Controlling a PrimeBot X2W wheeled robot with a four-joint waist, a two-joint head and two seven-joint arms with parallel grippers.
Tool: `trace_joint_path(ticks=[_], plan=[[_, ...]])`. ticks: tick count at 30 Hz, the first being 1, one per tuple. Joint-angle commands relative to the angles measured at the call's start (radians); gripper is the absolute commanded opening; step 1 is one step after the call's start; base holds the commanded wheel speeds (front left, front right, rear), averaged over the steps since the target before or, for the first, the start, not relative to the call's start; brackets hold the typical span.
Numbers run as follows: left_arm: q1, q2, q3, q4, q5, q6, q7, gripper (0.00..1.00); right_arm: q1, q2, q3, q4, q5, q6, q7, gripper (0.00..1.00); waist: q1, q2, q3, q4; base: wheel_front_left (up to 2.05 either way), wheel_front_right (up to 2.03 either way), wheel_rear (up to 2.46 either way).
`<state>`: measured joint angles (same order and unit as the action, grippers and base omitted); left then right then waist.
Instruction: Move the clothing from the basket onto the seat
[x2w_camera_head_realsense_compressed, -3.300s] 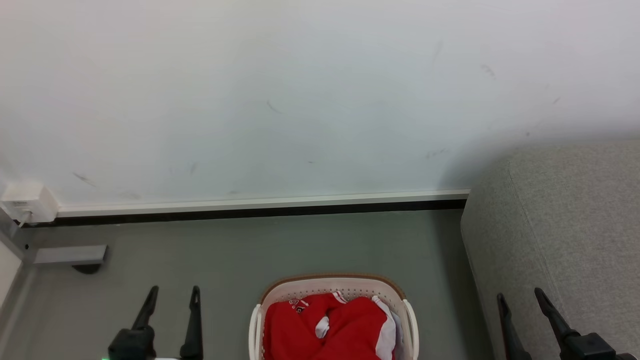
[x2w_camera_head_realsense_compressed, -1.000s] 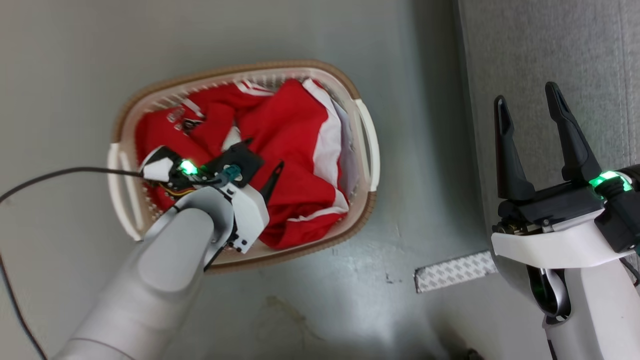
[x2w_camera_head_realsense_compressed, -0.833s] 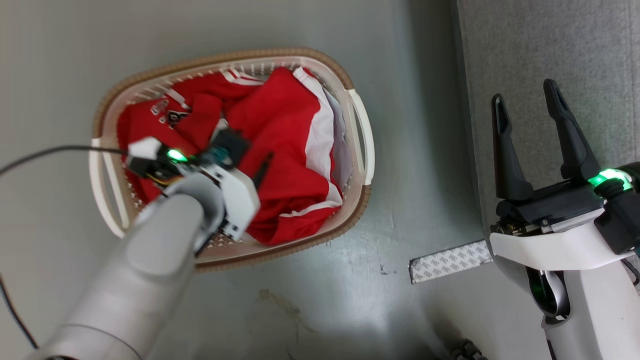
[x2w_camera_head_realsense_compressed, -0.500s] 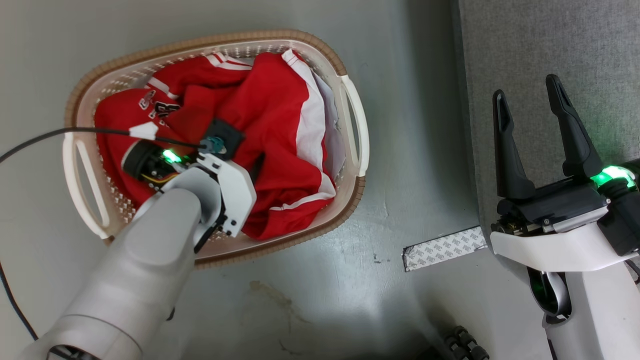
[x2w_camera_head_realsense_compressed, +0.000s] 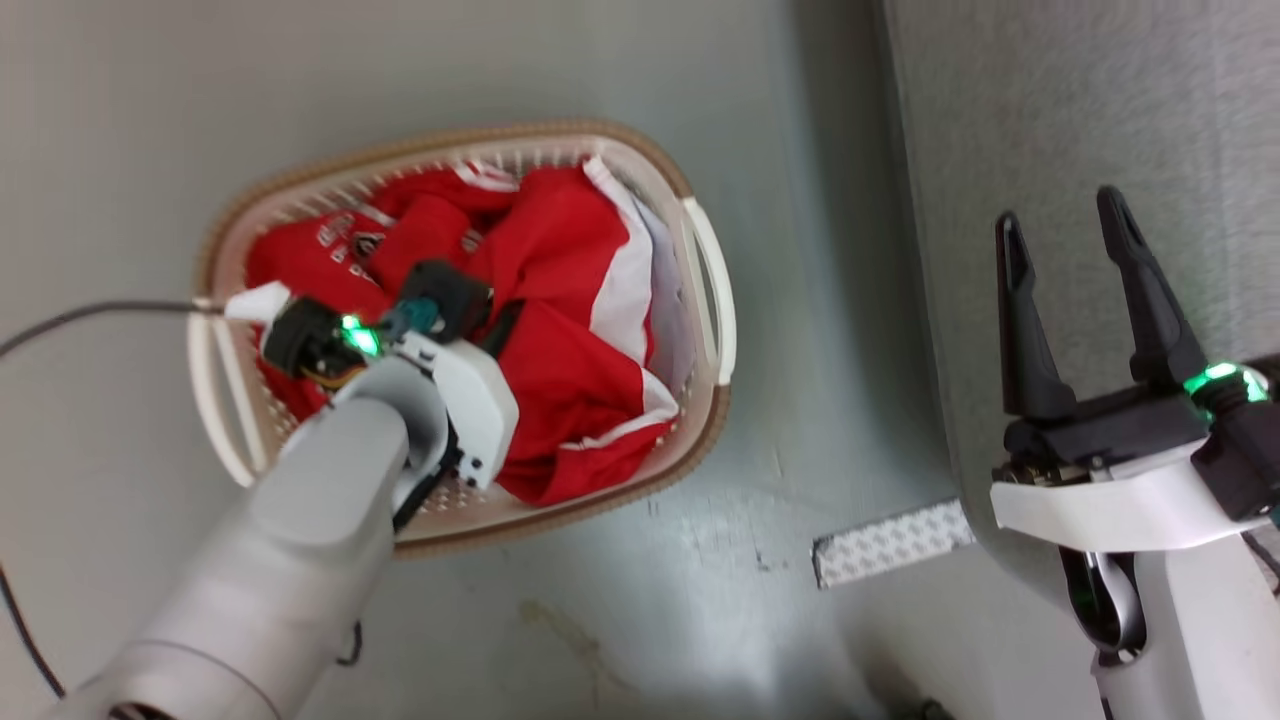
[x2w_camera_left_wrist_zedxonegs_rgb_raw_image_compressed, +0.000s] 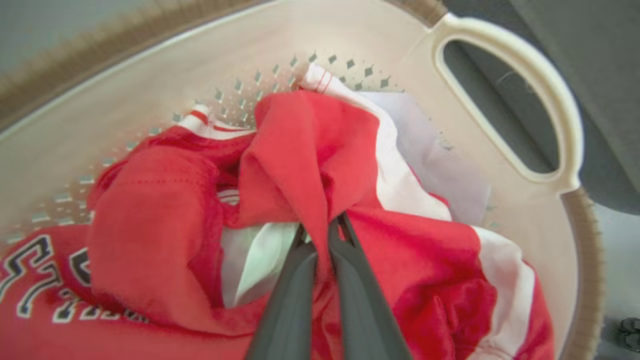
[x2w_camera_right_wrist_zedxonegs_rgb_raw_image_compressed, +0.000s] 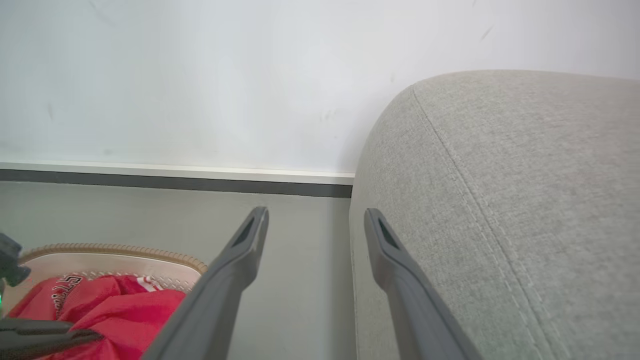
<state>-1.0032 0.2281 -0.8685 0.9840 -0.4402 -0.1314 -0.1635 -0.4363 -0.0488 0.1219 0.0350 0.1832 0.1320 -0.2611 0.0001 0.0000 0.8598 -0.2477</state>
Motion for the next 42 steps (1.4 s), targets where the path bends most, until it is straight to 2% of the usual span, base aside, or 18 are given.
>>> trace_joint_path(ticks=[1, 11, 15, 23, 31, 36, 42], plan=[[0.027, 0.002, 0.001, -0.01, -0.022, 0.002, -0.023, 0.0, 0.022, 0.0, -0.011, 0.01, -0.006, -0.002, -0.003, 1.0, -0.0001, 0.0, -0.077, 0.026, 0.0, 0.0, 0.0], [0.173, -0.001, 0.036, -0.118, -0.145, 0.004, -0.09, 0.0, 0.159, -0.001, -0.081, 0.085, -0.039, -0.002, -0.003, 1.0, -0.0001, 0.0, -0.385, 0.118, 0.0, 0.0, 0.0], [0.247, 0.008, 0.061, -0.185, -0.179, 0.021, -0.095, 0.0, 0.225, -0.001, -0.089, 0.111, -0.044, -0.002, -0.003, 1.0, -0.0001, 0.0, -0.508, 0.145, 0.0, 0.0, 0.0], [0.4, 0.058, 0.126, -0.398, -0.2, 0.125, -0.102, 0.0, 0.338, -0.001, -0.113, 0.147, -0.056, -0.002, -0.003, 1.0, -0.0001, 0.0, -0.724, 0.193, 0.0, 0.0, 0.0], [0.562, 0.123, 0.185, -0.631, -0.199, 0.237, -0.102, 0.0, 0.435, -0.001, -0.122, 0.165, -0.066, -0.002, -0.003, 1.0, -0.0001, 0.0, -0.869, 0.217, 0.0, 0.0, 0.0], [0.633, 0.158, 0.2, -0.72, -0.202, 0.273, -0.101, 0.0, 0.465, -0.001, -0.122, 0.163, -0.07, -0.002, -0.003, 1.0, -0.0001, 0.0, -0.905, 0.224, 0.0, 0.0, 0.0], [0.663, 0.179, 0.206, -0.784, -0.207, 0.296, -0.091, 0.0, 0.474, -0.001, -0.109, 0.166, -0.078, -0.002, -0.003, 1.0, -0.0001, 0.0, -0.921, 0.228, 0.0, 0.0, 0.0]])
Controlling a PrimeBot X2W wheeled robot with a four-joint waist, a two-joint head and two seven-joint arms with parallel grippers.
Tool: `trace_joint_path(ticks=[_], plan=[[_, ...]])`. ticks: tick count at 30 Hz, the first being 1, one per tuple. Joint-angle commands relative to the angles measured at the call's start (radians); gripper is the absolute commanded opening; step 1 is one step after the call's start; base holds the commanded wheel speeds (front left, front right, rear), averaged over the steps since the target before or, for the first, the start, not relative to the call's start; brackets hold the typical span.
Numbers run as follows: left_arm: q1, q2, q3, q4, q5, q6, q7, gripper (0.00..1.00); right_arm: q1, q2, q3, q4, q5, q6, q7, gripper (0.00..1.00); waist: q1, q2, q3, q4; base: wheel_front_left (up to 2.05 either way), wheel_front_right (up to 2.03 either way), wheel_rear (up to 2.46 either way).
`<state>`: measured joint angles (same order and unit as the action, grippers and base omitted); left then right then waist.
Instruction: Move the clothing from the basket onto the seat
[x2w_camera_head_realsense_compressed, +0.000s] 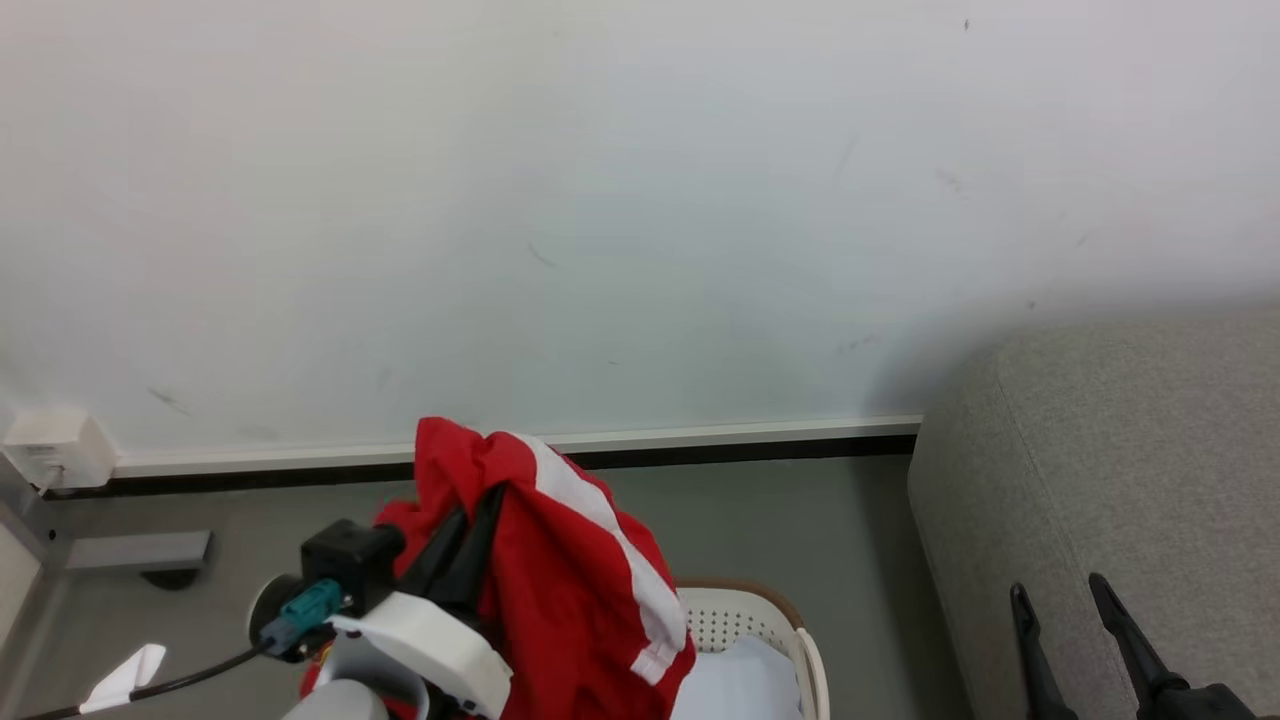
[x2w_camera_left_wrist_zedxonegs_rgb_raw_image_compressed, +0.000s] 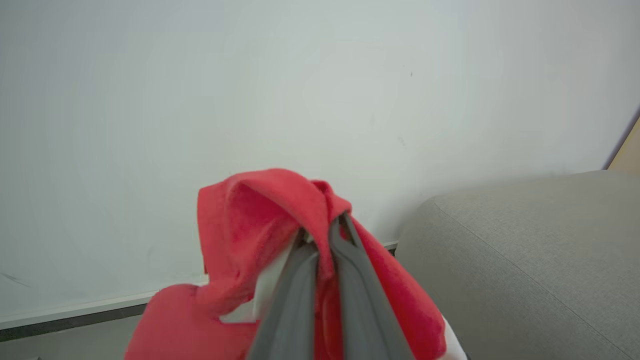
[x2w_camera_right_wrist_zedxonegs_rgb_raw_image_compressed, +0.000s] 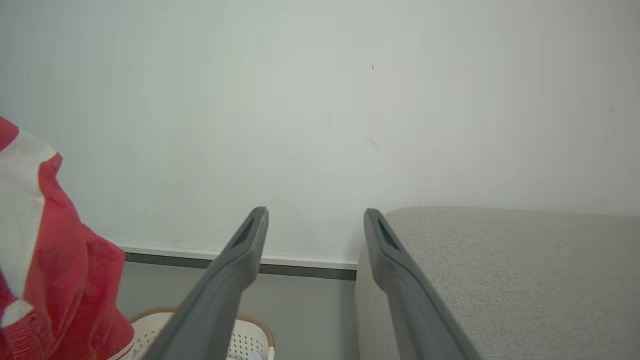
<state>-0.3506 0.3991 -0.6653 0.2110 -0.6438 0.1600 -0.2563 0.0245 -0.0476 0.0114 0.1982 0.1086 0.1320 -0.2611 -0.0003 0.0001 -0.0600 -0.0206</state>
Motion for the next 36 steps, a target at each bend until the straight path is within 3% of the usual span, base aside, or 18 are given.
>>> trace_joint_path(ticks=[1, 11, 18, 22, 28, 36], plan=[[0.011, 0.008, 0.003, -0.011, -0.003, 0.004, 0.002, 0.0, 0.014, -0.002, 0.001, 0.002, -0.003, -0.002, -0.003, 1.0, 0.0003, -0.0001, -0.001, 0.001, 0.0, 0.0, 0.0], [0.014, 0.025, 0.0, -0.085, 0.006, 0.032, 0.023, 0.0, 0.001, -0.002, 0.038, 0.002, -0.011, -0.002, -0.003, 1.0, 0.0003, -0.0001, 0.0, -0.009, 0.0, 0.0, 0.0], [-0.015, 0.017, -0.007, -0.114, 0.014, 0.04, 0.039, 0.0, -0.049, -0.002, 0.123, -0.017, -0.013, -0.002, -0.003, 1.0, 0.0003, -0.0001, 0.007, -0.022, 0.0, 0.0, 0.0], [-0.04, 0.006, -0.021, -0.122, 0.022, 0.035, 0.051, 0.0, -0.098, -0.015, 0.208, -0.028, -0.009, -0.002, -0.003, 1.0, 0.0003, -0.0001, 0.011, -0.029, 0.0, 0.0, 0.0], [-0.092, -0.014, -0.053, -0.135, 0.034, 0.012, 0.082, 0.0, -0.218, -0.066, 0.413, -0.004, 0.037, -0.002, -0.003, 1.0, 0.0003, -0.0001, 0.01, -0.034, 0.0, 0.0, 0.0], [-0.141, -0.039, -0.113, -0.149, 0.047, -0.037, 0.125, 0.0, -0.374, -0.131, 0.632, 0.071, 0.104, -0.002, -0.003, 1.0, 0.0003, -0.0001, 0.009, -0.031, 0.0, 0.0, 0.0]])
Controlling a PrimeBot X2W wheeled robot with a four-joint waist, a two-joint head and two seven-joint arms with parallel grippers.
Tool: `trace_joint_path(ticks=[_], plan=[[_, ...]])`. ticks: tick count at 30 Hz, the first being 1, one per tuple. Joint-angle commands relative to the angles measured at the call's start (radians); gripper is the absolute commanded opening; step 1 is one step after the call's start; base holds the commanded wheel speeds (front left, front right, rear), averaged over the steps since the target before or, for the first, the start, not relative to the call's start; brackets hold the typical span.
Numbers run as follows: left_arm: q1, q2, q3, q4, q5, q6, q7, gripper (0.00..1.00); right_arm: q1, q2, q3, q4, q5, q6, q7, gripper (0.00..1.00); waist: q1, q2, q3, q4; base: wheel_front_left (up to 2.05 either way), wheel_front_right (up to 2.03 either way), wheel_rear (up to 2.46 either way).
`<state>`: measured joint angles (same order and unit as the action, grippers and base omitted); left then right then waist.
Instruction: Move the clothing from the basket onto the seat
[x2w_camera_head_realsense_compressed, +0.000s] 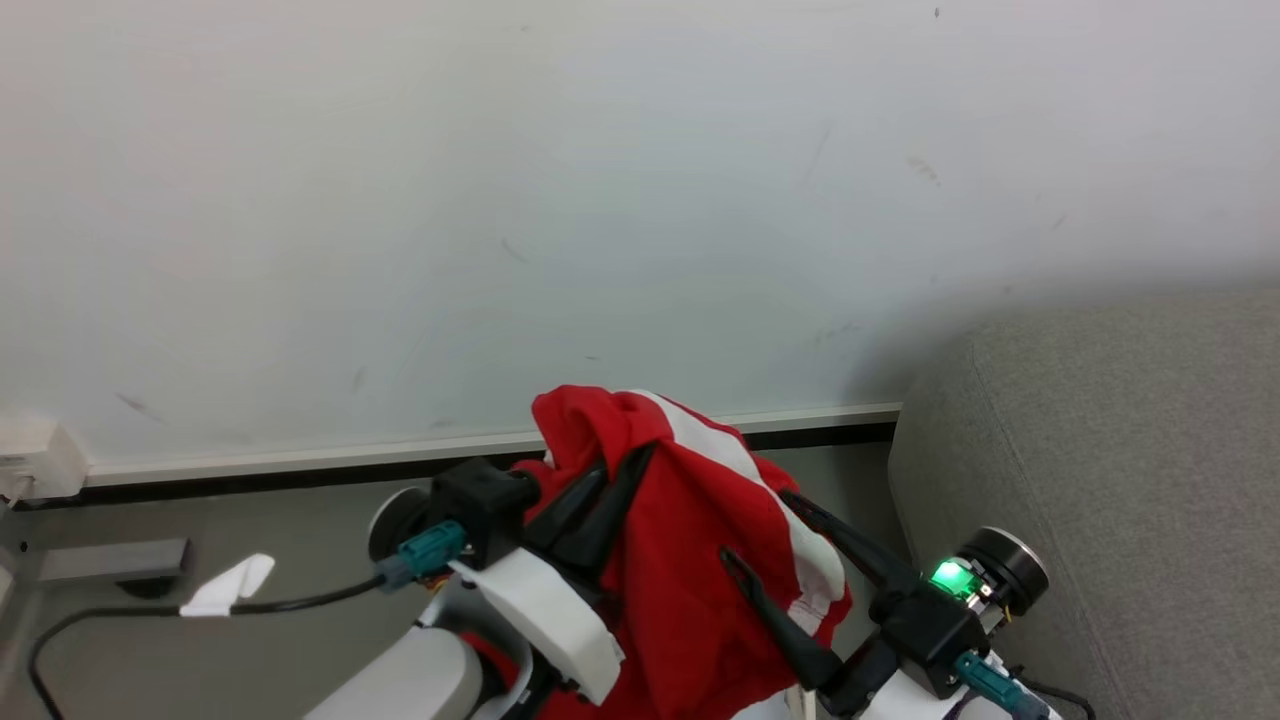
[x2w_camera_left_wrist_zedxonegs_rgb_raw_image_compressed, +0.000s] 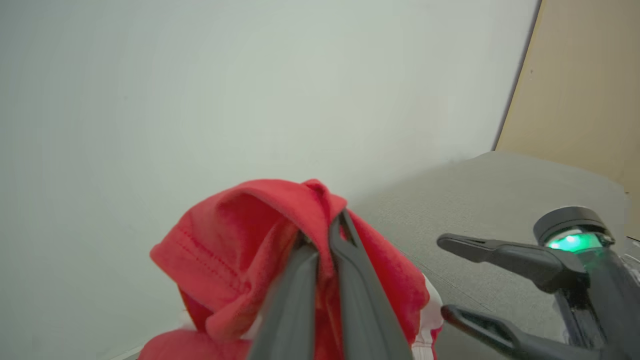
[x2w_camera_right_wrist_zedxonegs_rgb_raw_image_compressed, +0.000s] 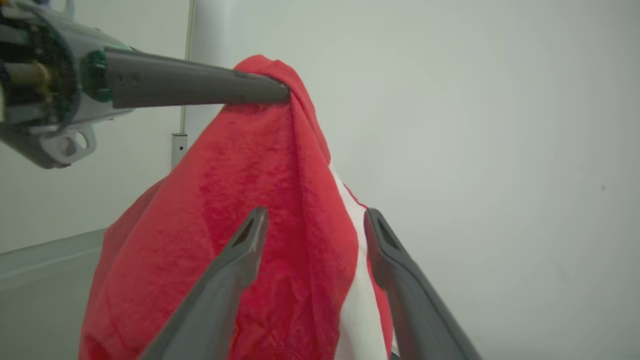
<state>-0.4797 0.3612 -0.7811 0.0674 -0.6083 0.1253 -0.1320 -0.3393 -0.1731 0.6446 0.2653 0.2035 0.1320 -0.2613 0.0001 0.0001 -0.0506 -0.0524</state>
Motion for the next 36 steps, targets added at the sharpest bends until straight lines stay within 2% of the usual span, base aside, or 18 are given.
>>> trace_joint_path(ticks=[1, 10, 19, 27, 28, 29, 30, 36], plan=[[-0.017, -0.005, -0.005, -0.008, 0.014, -0.009, 0.006, 0.0, -0.03, -0.013, 0.02, 0.016, 0.014, -0.002, -0.003, 1.0, -0.0001, -0.0001, -0.001, 0.002, 0.0, 0.0, 0.0], [-0.054, -0.044, -0.064, 0.013, 0.017, -0.053, 0.031, 0.0, -0.177, -0.042, 0.129, 0.126, 0.061, -0.002, -0.002, 1.0, -0.0001, -0.0001, 0.002, 0.012, 0.0, 0.0, 0.0], [-0.088, -0.081, -0.1, 0.056, -0.001, -0.11, 0.022, 0.0, -0.29, -0.051, 0.307, 0.2, 0.162, -0.002, -0.002, 1.0, -0.0001, -0.0001, 0.001, 0.012, 0.0, 0.0, 0.0], [-0.102, -0.102, -0.12, 0.069, -0.021, -0.149, 0.037, 0.0, -0.334, -0.044, 0.341, 0.217, 0.219, -0.002, -0.002, 1.0, -0.0001, -0.0001, -0.002, 0.017, 0.0, 0.0, 0.0], [-0.102, -0.104, -0.121, 0.07, -0.023, -0.15, 0.035, 0.0, -0.332, -0.039, 0.337, 0.216, 0.226, -0.002, -0.002, 0.43, -0.0001, -0.0001, -0.002, 0.017, 0.0, 0.0, 0.0], [-0.102, -0.105, -0.12, 0.072, -0.026, -0.15, 0.033, 0.0, -0.329, -0.035, 0.329, 0.216, 0.234, -0.002, -0.002, 0.15, -0.0001, -0.0001, -0.002, 0.018, 0.0, 0.0, 0.0], [-0.101, -0.106, -0.12, 0.074, -0.028, -0.15, 0.03, 0.0, -0.324, -0.033, 0.325, 0.218, 0.238, -0.002, -0.002, 0.0, -0.0001, -0.0001, -0.002, 0.018, 0.0, 0.0, 0.0], [-0.092, -0.102, -0.113, 0.095, -0.029, -0.141, 0.01, 0.0, -0.296, -0.026, 0.288, 0.223, 0.236, -0.002, -0.003, 0.0, -0.0001, -0.0001, 0.001, 0.017, 0.0, 0.0, 0.0]])
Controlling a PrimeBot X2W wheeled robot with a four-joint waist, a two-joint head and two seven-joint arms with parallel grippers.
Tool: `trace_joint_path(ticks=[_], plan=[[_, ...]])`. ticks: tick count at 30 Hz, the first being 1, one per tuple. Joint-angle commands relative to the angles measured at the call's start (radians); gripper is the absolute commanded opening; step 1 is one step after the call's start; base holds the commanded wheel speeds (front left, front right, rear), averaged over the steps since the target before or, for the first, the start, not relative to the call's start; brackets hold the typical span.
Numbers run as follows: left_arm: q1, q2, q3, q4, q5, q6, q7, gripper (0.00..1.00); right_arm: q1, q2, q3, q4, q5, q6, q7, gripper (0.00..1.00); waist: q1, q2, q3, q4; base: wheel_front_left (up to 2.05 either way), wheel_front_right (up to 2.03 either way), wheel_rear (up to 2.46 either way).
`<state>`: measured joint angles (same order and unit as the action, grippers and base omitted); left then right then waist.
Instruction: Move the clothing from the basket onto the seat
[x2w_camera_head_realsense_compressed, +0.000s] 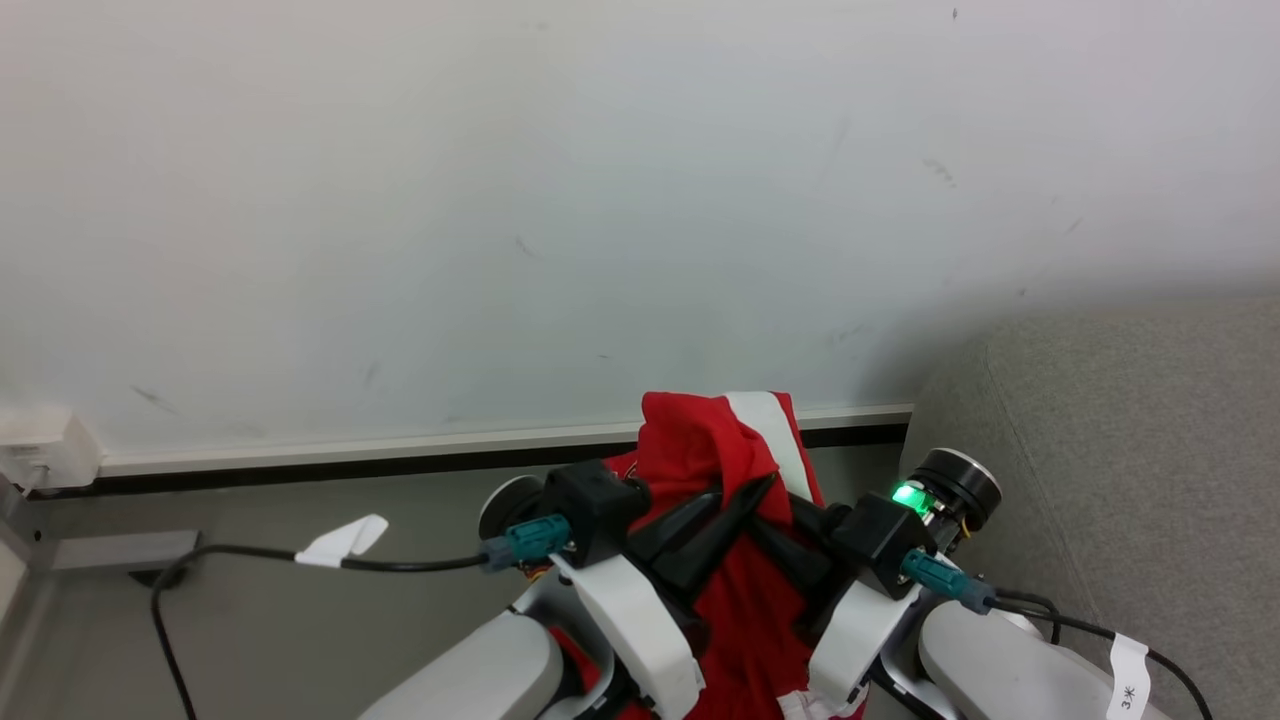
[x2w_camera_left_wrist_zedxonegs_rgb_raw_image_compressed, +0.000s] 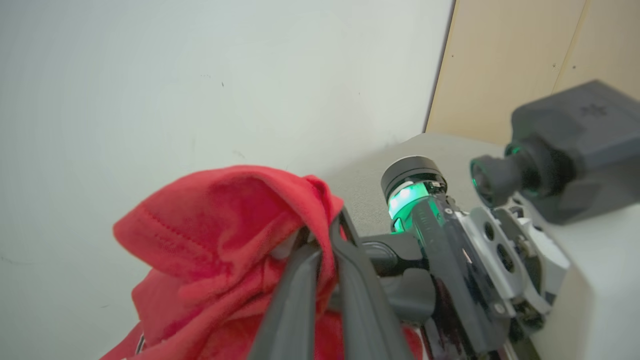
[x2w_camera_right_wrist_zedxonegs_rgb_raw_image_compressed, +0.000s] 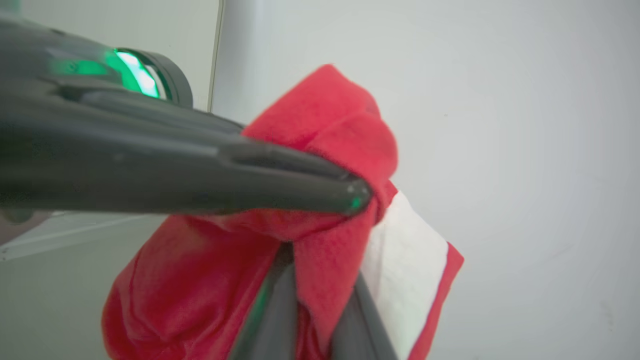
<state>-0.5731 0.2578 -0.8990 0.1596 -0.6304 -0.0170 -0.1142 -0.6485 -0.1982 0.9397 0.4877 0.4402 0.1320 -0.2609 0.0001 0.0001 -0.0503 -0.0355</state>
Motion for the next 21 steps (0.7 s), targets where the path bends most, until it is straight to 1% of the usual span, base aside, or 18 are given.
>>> trace_joint_path(ticks=[1, 7, 8, 9, 12, 14, 15, 16, 17, 21], plan=[[0.003, 0.001, 0.007, 0.007, -0.006, 0.006, -0.012, 0.0, 0.019, -0.001, -0.013, 0.0, -0.005, -0.002, -0.003, 0.0, -0.0001, -0.0001, 0.001, -0.001, 0.0, 0.0, 0.0], [0.009, 0.001, 0.013, 0.024, -0.003, 0.019, -0.03, 0.0, 0.036, 0.0, -0.04, -0.006, -0.017, -0.002, -0.003, 0.0, -0.0001, -0.0001, 0.009, 0.001, 0.0, 0.0, 0.0], [0.011, 0.001, 0.014, 0.028, -0.003, 0.021, -0.035, 0.02, 0.041, -0.001, -0.045, -0.007, -0.016, -0.002, -0.003, 0.0, -0.0001, -0.0001, 0.011, 0.001, 0.0, 0.0, 0.0], [0.012, 0.001, 0.016, 0.031, -0.002, 0.025, -0.041, 0.11, 0.043, -0.002, -0.049, -0.008, -0.019, -0.002, -0.003, 0.0, -0.0001, -0.0001, 0.013, 0.002, 0.0, 0.0, 0.0], [0.016, 0.004, 0.019, 0.042, 0.002, 0.033, -0.053, 0.24, 0.048, -0.005, -0.059, -0.011, -0.027, -0.002, -0.003, 0.0, -0.0001, -0.0001, 0.019, 0.004, 0.0, 0.0, 0.0], [0.02, 0.004, 0.021, 0.051, 0.006, 0.039, -0.062, 0.4, 0.052, -0.006, -0.063, -0.011, -0.028, -0.002, -0.003, 0.0, -0.0001, -0.0001, 0.022, 0.006, 0.0, 0.0, 0.0], [0.023, 0.004, 0.021, 0.058, 0.009, 0.044, -0.069, 0.8, 0.055, -0.008, -0.067, -0.011, -0.028, -0.002, -0.003, 0.0, -0.0001, -0.0001, 0.025, 0.008, 0.0, 0.0, 0.0], [0.023, 0.004, 0.021, 0.058, 0.009, 0.044, -0.069, 0.8, 0.055, -0.008, -0.067, -0.011, -0.028, -0.002, -0.003, 0.0, -0.0001, -0.0001, 0.025, 0.008, 0.0, 0.0, 0.0], [0.026, 0.005, 0.023, 0.068, 0.011, 0.048, -0.076, 1.0, 0.057, -0.009, -0.072, -0.01, -0.027, -0.002, -0.003, 0.0, -0.0001, -0.0001, 0.027, 0.01, 0.0, 0.0, 0.0], [0.03, 0.005, 0.022, 0.078, 0.013, 0.051, -0.082, 1.0, 0.057, -0.008, -0.078, -0.011, -0.027, -0.002, -0.003, 0.0, -0.0001, -0.0001, 0.029, 0.013, 0.0, 0.0, 0.0]])
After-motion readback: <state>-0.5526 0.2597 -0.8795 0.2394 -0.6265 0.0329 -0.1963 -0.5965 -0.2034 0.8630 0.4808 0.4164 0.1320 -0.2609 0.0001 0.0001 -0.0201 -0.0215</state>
